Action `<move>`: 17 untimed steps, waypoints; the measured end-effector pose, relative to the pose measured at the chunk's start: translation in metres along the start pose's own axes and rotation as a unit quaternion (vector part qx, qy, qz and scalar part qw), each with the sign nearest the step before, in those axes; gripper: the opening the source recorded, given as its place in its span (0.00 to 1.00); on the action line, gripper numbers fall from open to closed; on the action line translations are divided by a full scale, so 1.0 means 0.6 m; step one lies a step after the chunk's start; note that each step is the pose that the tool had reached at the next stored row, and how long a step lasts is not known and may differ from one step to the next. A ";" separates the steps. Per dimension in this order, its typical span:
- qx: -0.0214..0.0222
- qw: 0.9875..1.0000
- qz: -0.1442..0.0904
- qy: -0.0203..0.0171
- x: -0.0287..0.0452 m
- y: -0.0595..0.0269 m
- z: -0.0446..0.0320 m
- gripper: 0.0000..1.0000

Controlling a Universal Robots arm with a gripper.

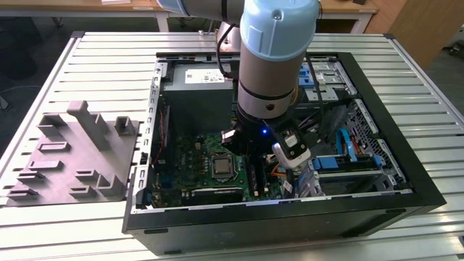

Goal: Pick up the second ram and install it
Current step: 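Insert the second ram into the second slot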

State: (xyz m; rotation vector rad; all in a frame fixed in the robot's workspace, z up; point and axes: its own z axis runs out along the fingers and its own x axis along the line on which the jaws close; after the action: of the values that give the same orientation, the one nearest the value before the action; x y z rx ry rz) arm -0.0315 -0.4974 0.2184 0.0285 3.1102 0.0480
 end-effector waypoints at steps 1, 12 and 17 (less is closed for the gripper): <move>0.000 1.000 0.000 0.000 0.000 0.000 -0.001 0.19; 0.000 1.000 0.000 0.000 -0.001 0.003 -0.043 0.19; 0.000 1.000 0.000 0.000 -0.002 0.003 -0.058 0.19</move>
State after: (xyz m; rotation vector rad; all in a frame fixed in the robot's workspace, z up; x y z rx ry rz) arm -0.0316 -0.4965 0.2536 0.0286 3.1100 0.0478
